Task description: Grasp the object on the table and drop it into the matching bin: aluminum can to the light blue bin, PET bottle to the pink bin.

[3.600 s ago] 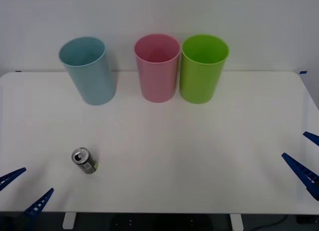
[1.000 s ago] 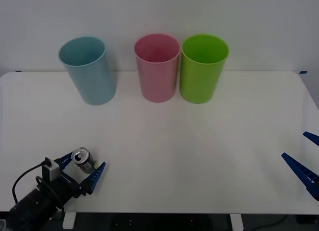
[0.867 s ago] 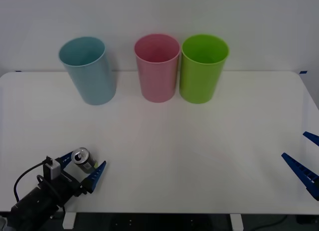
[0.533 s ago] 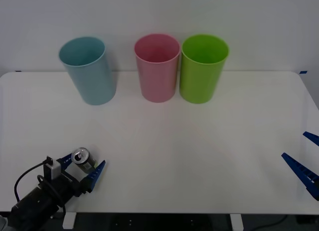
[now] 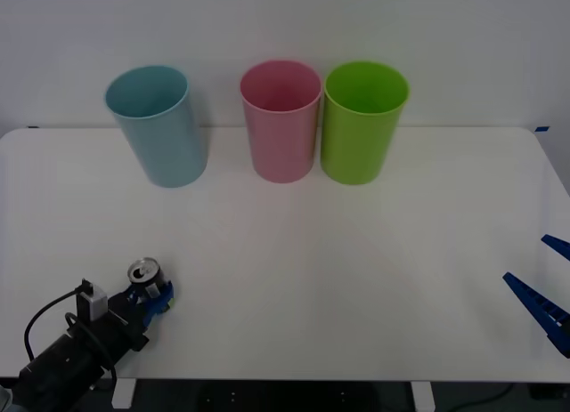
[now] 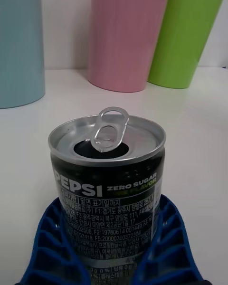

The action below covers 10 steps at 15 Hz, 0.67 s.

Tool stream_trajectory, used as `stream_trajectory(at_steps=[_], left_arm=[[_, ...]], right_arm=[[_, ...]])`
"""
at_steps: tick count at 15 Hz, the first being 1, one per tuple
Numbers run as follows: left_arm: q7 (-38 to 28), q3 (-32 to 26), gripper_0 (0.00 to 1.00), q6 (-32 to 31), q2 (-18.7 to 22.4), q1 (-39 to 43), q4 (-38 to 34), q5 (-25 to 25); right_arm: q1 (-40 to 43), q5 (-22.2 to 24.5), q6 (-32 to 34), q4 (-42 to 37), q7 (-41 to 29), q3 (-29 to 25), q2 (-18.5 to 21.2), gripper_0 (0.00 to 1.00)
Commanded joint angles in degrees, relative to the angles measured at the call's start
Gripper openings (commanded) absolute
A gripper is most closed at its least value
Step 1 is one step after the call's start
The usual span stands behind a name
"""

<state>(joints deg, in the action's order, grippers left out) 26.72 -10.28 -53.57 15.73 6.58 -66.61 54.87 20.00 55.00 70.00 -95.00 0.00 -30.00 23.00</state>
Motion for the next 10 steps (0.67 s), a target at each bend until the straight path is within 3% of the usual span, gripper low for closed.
stream_trajectory(at_steps=[1,10], left_arm=[[0.1,0.0,0.0,0.0,0.0,0.1,0.0,-0.2],[-1.1,-3.1,0.0,-3.6,0.0,0.4,-5.6,-5.0]], right_arm=[[0.0,0.0,0.0,0.0,0.0,0.0,0.0,1.0],[0.0,0.0,0.0,0.0,0.0,0.0,0.0,1.0]])
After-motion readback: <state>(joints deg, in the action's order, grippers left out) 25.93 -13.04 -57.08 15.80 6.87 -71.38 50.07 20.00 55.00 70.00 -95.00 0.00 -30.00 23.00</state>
